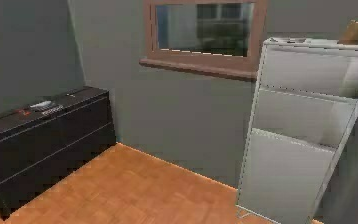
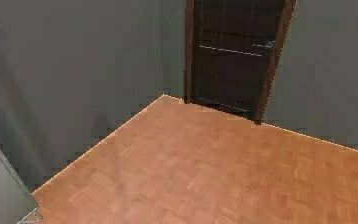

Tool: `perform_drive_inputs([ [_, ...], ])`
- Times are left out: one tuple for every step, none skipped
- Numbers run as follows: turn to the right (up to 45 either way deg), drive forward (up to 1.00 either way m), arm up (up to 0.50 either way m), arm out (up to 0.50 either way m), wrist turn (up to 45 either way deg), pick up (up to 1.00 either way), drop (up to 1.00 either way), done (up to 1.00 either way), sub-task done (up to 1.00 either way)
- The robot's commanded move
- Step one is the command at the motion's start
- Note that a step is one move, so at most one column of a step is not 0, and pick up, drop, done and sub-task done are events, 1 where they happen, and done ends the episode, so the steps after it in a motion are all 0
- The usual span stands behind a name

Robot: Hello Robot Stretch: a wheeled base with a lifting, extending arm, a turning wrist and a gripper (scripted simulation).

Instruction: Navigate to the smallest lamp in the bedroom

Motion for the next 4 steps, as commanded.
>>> perform_drive_inputs([
  [-45.0,0.00,0.00,0.00,0.0,0.00,0.00,0.00,0.00],
  [-45.0,0.00,0.00,0.00,0.0,0.00,0.00,0.00,0.00],
  [-6.0,0.00,0.00,0.00,0.0,0.00,0.00,0.00,0.00],
  [0.0,1.00,0.00,0.00,0.0,0.00,0.00,0.00,0.00],
])
